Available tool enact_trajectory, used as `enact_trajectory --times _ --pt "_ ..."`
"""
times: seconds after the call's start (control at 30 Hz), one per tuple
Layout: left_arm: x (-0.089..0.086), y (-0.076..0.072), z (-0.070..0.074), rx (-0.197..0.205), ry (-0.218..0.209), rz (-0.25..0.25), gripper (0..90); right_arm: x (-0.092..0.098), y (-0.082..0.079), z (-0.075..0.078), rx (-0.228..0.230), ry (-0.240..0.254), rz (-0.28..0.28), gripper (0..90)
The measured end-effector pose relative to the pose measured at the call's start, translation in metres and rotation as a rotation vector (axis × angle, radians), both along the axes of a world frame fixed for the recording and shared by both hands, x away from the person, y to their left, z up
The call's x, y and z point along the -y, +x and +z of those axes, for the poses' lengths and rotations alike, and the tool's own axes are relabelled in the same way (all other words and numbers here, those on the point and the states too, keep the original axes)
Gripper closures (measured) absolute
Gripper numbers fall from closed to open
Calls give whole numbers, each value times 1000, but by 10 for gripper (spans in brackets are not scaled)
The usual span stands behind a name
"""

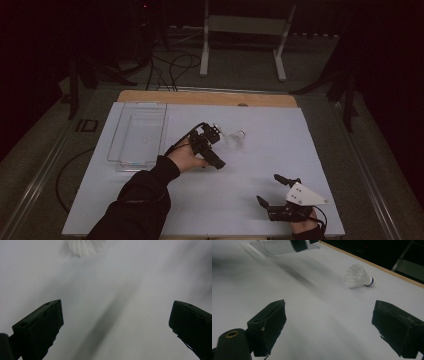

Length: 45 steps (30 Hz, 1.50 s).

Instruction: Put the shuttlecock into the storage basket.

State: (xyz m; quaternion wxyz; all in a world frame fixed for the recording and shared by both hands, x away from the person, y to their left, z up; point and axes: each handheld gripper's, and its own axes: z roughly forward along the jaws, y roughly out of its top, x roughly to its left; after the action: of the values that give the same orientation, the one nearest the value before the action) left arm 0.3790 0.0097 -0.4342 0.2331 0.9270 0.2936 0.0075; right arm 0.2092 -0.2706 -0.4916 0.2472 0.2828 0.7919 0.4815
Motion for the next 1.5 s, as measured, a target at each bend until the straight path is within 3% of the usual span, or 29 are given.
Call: enact_trajectory --times 0.33,0.4,0.47,0.63,0.8,0.87,1.07,1.2,1.27,1.4,1.5 --pt "8 15 4 7 -32 3 3 1 0 0 5 3 0 118" --pt "9 19 4 14 -33 26 3 1 0 0 5 2 -1 118" --pt "9 24 3 4 -63 37 3 0 -1 0 0 0 -1 118" --pt "11 30 3 32 -108 28 4 0 0 0 -2 2 1 118" --pt "16 34 -2 61 -96 10 3 0 0 0 1 -3 7 118" --pt "19 36 -4 63 -109 4 4 0 0 0 1 -1 6 118" --pt "24 48 -9 70 -107 41 4 0 -1 0 -1 0 5 118" --pt "26 53 -12 105 -102 63 4 0 -1 0 -2 2 7 118" --pt "26 57 -14 125 -121 64 4 0 -1 0 -5 5 7 118" --pt "28 62 -22 107 -124 80 5 0 0 0 -3 0 9 118" --pt "33 66 -30 105 -88 84 9 0 -1 1 -2 3 11 118"
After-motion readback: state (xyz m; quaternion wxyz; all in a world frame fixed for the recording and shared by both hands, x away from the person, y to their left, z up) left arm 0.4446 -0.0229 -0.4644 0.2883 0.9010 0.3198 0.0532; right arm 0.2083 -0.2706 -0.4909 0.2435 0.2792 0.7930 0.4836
